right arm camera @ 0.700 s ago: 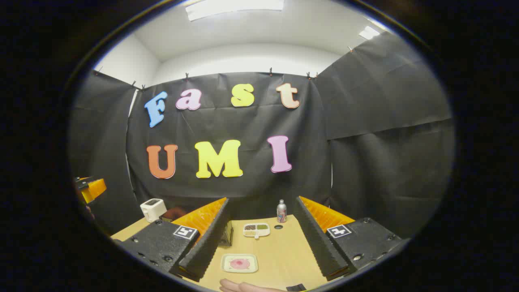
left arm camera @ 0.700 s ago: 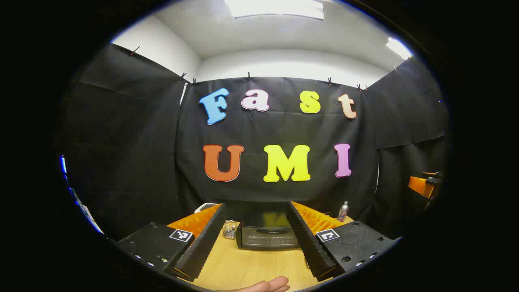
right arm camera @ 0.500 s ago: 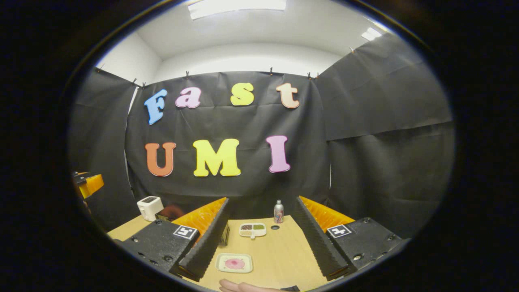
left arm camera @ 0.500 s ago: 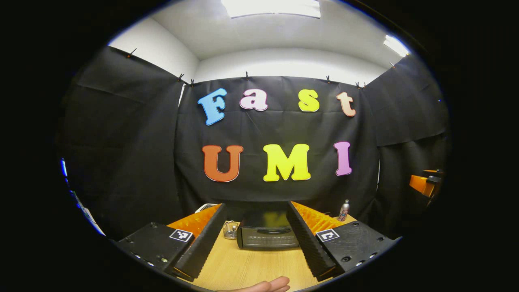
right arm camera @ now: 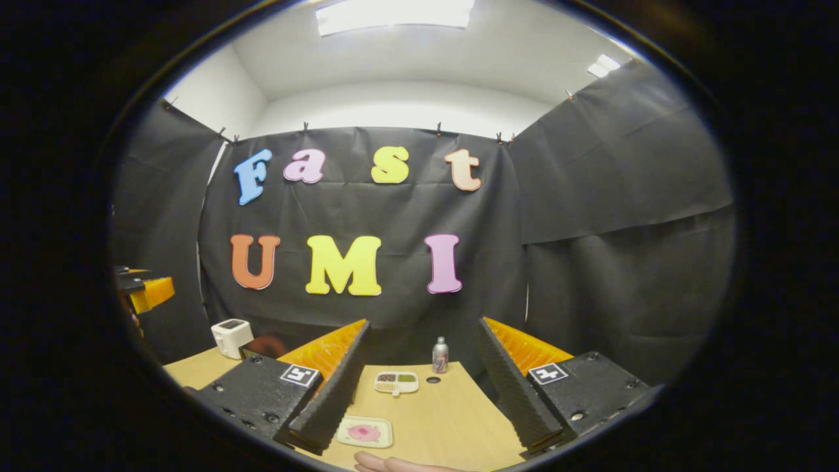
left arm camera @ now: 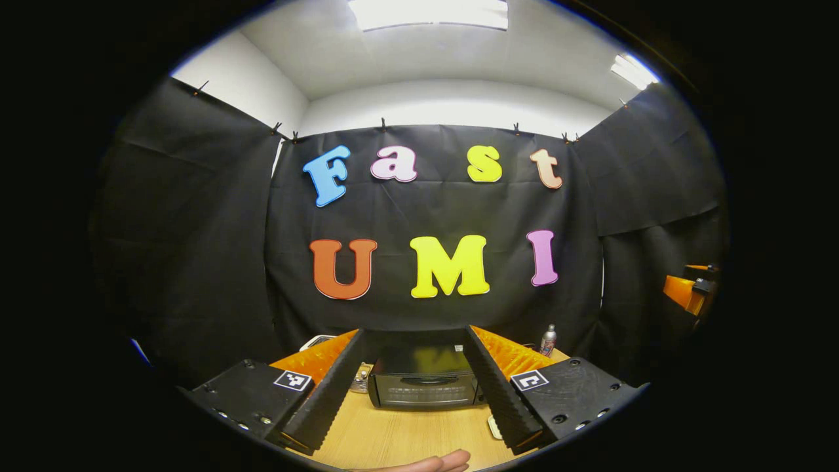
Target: Open the electric oven with the left hand, put the food in, and close the electric oven.
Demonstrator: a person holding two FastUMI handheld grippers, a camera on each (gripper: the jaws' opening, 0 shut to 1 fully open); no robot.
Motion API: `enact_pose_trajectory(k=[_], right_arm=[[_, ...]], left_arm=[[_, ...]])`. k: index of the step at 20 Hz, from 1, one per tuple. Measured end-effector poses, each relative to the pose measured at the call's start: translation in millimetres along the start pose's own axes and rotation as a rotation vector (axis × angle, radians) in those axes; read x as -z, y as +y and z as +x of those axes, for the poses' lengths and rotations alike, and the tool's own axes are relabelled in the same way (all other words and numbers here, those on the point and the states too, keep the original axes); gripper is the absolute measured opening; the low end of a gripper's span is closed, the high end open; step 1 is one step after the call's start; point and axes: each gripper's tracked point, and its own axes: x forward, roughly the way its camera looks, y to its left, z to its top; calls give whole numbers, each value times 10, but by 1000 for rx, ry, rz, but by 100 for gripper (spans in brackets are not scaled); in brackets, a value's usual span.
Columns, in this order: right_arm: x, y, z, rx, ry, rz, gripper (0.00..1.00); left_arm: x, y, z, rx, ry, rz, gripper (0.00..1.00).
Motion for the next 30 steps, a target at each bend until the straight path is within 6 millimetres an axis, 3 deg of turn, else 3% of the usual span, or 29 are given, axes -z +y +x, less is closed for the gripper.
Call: enact_pose_trajectory(k=[4, 5, 6, 7, 9, 10, 11, 16, 17, 20, 27, 30], right_arm=[[4, -15, 92, -6, -12, -6, 97], [5, -23, 99, -9, -17, -8, 97], [18, -25, 117, -15, -22, -8, 97], [42, -30, 136, -21, -19, -9, 97], [123, -77, 168, -22, -14, -16, 97], [143, -103, 176, -18, -12, -12, 97], [150, -116, 177, -22, -12, -7, 97], [187, -182, 147, -37, -36, 24, 97], [193, -184, 142, -43, -38, 27, 97], [136, -162, 128, -77, -66, 41, 97], [181, -318, 50, -59, -93, 45, 97], [194, -319, 20, -60, -97, 38, 97]], left_arm=[[216, -199, 404, 42, 53, 1, 94], [300, -237, 524, 50, 71, 8, 85], [376, -260, 657, 52, 81, 23, 95], [465, -290, 804, 57, 95, 39, 85], [719, -398, 1070, 84, 142, 62, 87], [869, -449, 1211, 100, 174, 61, 96], [1012, -493, 1347, 111, 197, 59, 96], [1733, -346, 1923, 48, 320, 100, 97], [1890, -299, 1955, 33, 362, 97, 96], [2252, -402, 2093, 61, 452, 31, 97], [2742, -336, 2298, 31, 578, 36, 96], [2749, -352, 2282, 34, 585, -20, 96]])
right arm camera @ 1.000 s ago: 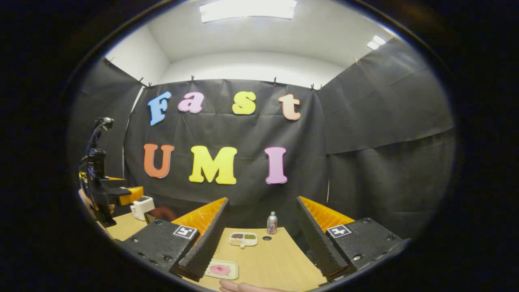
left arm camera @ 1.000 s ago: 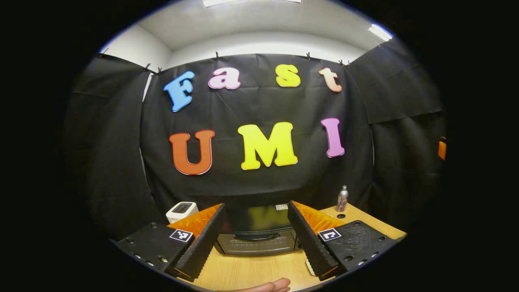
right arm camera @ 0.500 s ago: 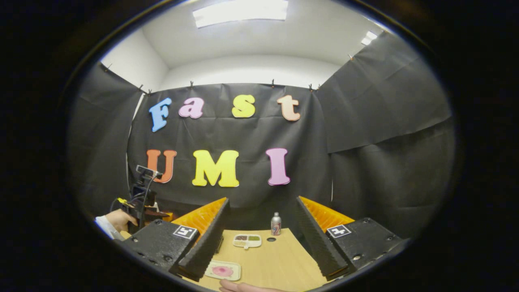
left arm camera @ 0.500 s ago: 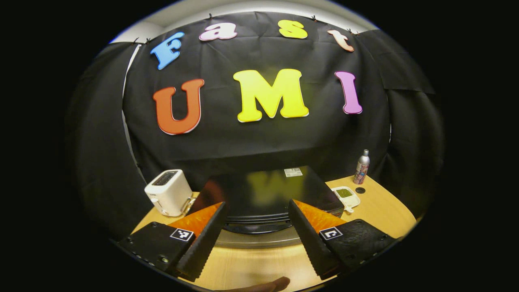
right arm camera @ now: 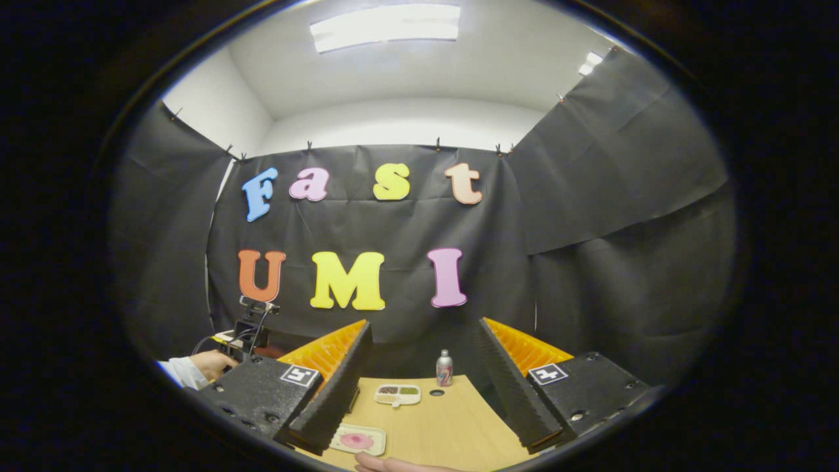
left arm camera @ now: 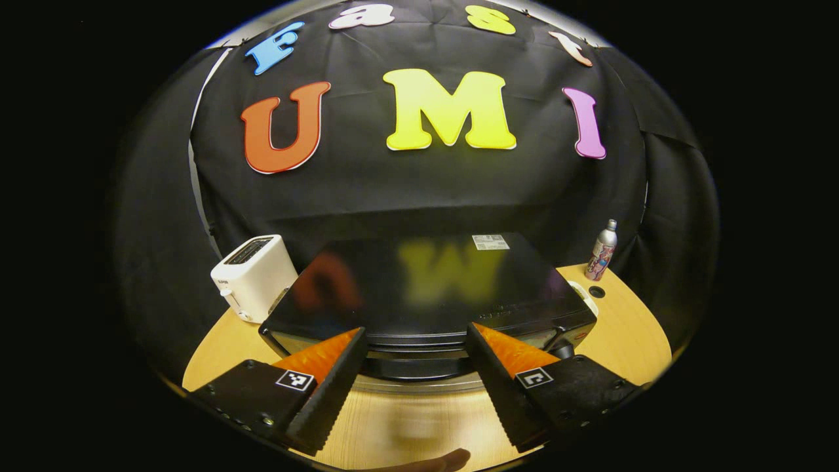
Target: Open the electric oven with the left hand, put the food in, and close the electric oven.
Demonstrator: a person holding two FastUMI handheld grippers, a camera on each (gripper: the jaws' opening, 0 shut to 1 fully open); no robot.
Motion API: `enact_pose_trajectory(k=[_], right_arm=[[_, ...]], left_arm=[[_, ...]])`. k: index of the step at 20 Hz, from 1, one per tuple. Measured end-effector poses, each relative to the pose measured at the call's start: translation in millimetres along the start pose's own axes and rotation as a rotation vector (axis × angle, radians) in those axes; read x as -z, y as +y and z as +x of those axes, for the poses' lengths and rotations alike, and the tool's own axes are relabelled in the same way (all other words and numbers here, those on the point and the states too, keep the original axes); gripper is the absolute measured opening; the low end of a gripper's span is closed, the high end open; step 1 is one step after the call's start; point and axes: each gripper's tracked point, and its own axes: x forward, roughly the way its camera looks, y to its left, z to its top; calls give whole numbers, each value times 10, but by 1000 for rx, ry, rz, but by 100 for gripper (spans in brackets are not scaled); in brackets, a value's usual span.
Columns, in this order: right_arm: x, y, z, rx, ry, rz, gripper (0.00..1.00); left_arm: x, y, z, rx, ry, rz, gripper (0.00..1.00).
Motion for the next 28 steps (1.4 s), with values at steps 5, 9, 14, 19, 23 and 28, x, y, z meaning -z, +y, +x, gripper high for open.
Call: enact_pose_trajectory(k=[5, 9, 14, 19, 23, 28], right_arm=[[14, 7, -61, -2, 7, -2, 97], [7, 32, -111, -5, 2, -3, 97], [83, 28, -185, 0, 25, -2, 97], [44, 26, -302, 3, 20, -3, 97], [-8, 52, -369, 3, 4, -6, 97], [-11, 127, -410, -11, 7, -15, 97]], left_arm=[[18, -2, -20, 4, -6, 35, 97], [89, -2, -92, 3, -9, 32, 96], [262, 4, -312, 5, -46, 31, 97], [547, -4, -539, 15, -77, 34, 97], [886, -16, -704, 40, -34, 27, 97], [1221, -19, -822, 47, -13, 30, 100]])
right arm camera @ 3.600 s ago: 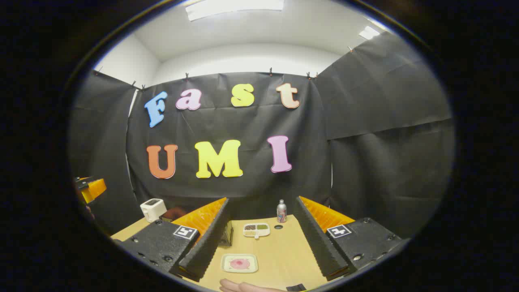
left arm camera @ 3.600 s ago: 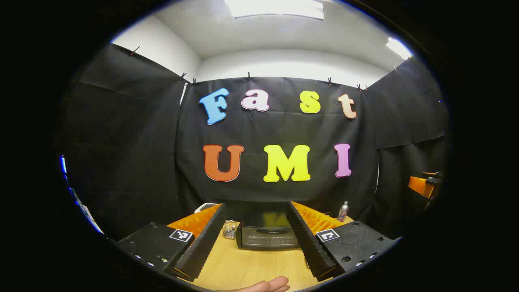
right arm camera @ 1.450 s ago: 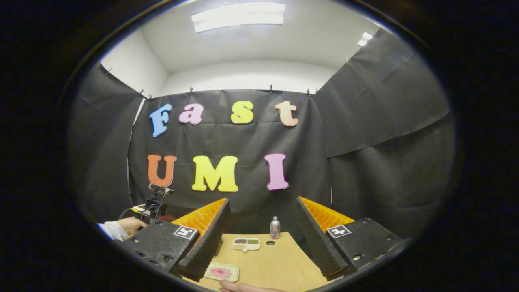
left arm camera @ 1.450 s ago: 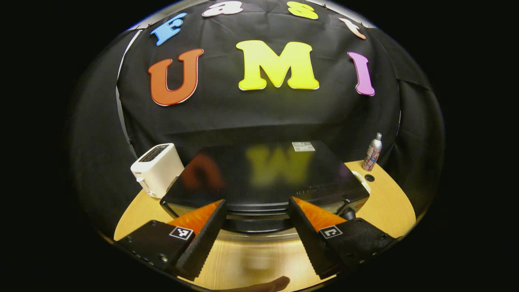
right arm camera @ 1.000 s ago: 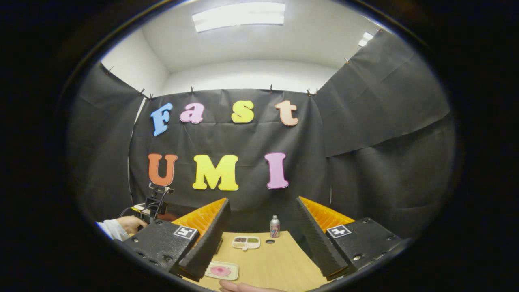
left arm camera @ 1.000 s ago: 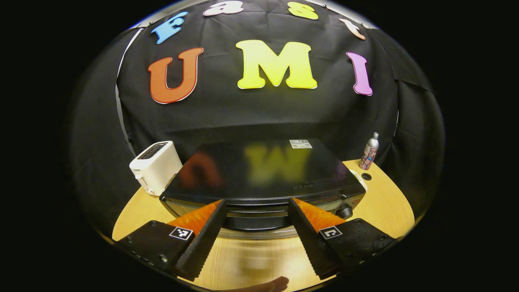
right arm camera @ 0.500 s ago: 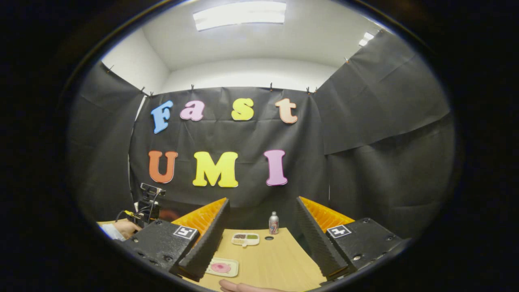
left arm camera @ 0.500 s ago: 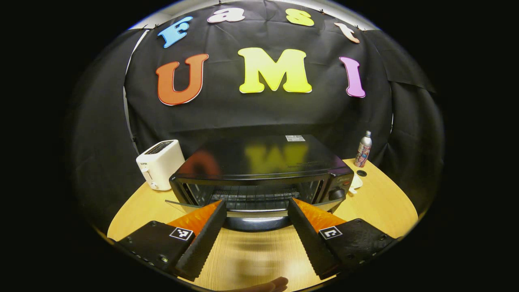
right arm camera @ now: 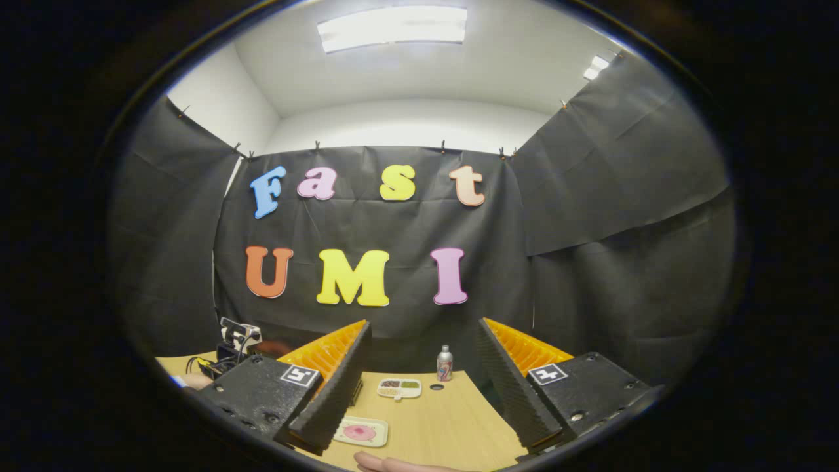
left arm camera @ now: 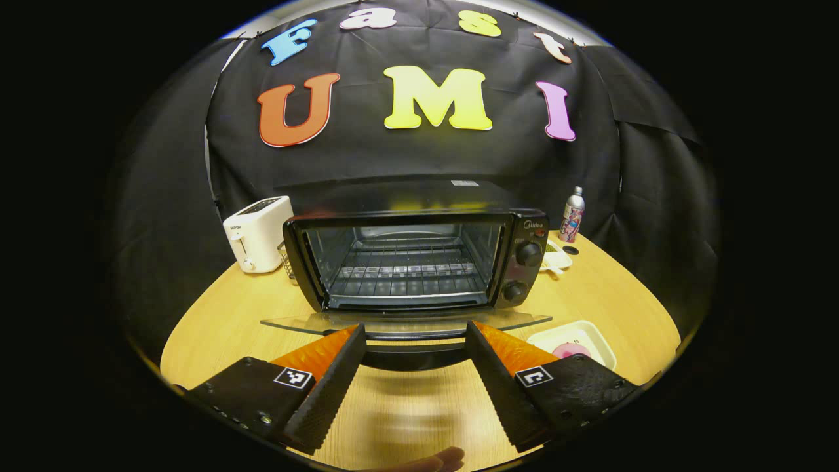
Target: Open the electric oven with the left hand, put the food in, and close the electric oven.
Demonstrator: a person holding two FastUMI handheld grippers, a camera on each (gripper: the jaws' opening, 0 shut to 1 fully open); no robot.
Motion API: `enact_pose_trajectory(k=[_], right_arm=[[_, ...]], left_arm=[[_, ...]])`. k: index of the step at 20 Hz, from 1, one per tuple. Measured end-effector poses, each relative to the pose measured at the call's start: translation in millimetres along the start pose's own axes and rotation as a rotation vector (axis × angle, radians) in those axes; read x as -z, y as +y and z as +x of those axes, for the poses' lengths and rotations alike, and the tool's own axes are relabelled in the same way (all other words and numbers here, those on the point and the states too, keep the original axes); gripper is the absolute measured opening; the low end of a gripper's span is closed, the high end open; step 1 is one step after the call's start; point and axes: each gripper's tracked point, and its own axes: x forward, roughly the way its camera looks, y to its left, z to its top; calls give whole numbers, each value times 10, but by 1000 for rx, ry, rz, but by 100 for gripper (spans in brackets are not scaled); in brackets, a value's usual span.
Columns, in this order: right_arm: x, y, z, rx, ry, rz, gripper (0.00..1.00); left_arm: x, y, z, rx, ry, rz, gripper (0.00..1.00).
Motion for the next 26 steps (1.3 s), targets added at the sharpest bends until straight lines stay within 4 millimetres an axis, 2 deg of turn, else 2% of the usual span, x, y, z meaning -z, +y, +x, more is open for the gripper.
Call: enact_pose_trajectory(k=[1, 7, 8, 10, 11, 12, 13, 16, 23, 26], right_arm=[[-12, 9, 0, -2, -1, 1, 97], [21, 20, -9, 1, 5, -2, 97], [21, 47, -12, -7, 5, -1, 97], [18, 71, -16, -14, 5, -2, 97], [12, 76, -11, -15, 4, -2, 97], [20, 81, -15, -16, 4, -3, 97], [30, 89, -15, -18, 6, -5, 97], [107, 102, 1, -18, 21, -12, 97], [230, 137, 56, -33, 59, 5, 97], [349, 272, 109, -98, 88, -1, 97]], left_arm=[[68, -2, -14, 0, 9, -7, 96], [446, -28, -27, 10, 56, 22, 96], [521, -36, -9, 10, 77, 27, 100], [641, -44, 6, 12, 102, 40, 89], [701, -60, 12, 13, 113, 44, 89], [757, -69, 14, 14, 127, 46, 100], [839, -82, 32, 15, 146, 42, 94], [991, -120, 103, 17, 180, 25, 94], [961, -115, 83, 18, 147, 41, 94], [887, -105, -6, 13, 103, 57, 94]])
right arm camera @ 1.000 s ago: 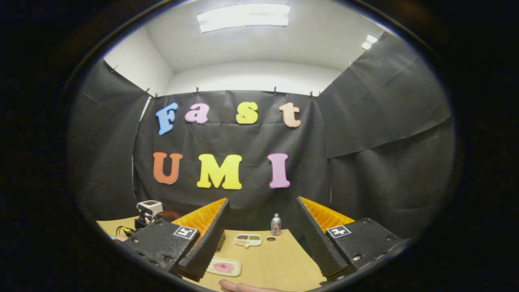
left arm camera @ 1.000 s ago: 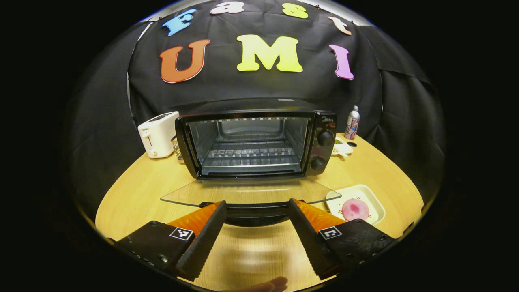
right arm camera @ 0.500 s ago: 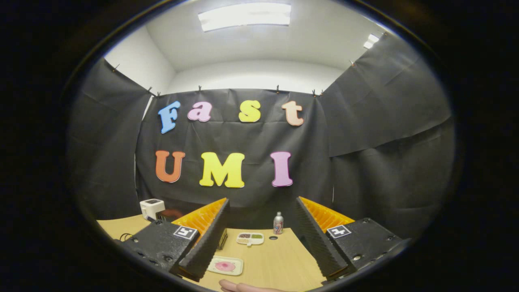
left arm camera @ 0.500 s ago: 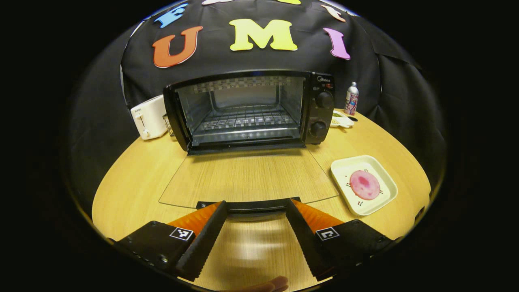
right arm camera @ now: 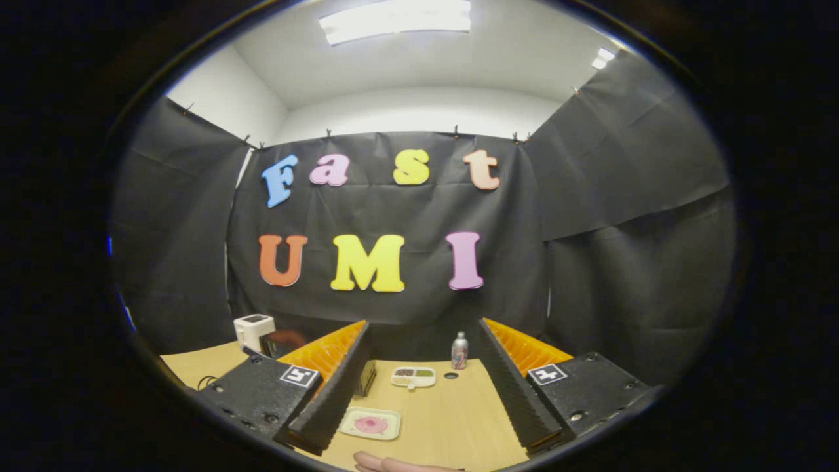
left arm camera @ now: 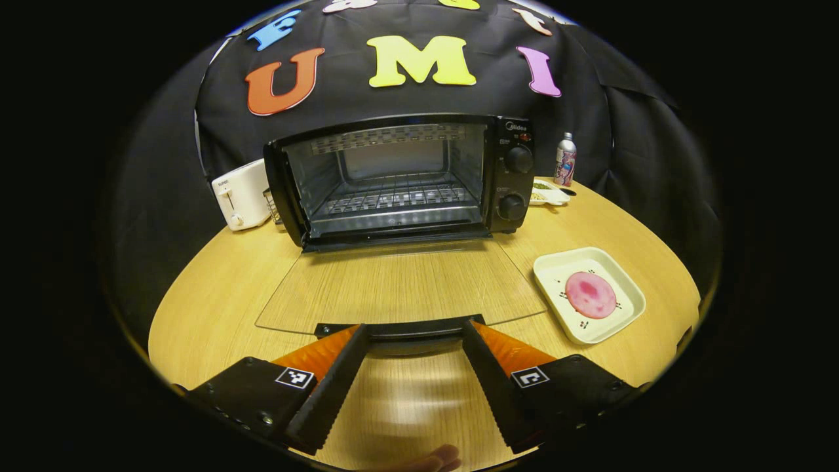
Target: Open the electric oven with the left hand, put the food in, and close the electric oven.
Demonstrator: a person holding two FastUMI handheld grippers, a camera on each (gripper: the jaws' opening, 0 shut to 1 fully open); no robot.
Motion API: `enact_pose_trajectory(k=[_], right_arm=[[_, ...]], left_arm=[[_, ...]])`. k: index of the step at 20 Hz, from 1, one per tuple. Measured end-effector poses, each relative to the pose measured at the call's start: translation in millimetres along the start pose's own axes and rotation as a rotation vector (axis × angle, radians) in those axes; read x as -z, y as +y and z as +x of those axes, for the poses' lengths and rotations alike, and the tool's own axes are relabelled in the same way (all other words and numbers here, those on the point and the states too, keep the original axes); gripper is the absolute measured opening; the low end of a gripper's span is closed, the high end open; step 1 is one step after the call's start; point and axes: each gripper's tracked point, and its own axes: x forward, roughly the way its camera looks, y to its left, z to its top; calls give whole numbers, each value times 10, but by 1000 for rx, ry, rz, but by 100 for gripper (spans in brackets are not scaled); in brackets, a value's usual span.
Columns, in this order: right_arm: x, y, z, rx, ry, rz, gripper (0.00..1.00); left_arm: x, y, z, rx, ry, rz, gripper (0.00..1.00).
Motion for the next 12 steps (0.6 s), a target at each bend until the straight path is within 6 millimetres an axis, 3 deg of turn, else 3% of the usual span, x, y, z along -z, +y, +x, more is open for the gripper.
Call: enact_pose_trajectory(k=[5, 12], right_arm=[[394, -28, 372, -1, 150, -19, 97], [1434, 140, 954, -55, 533, 27, 98]], left_arm=[[-419, 1, -484, 6, -161, -41, 94], [-1260, 11, -1563, 4, -449, -22, 93]])
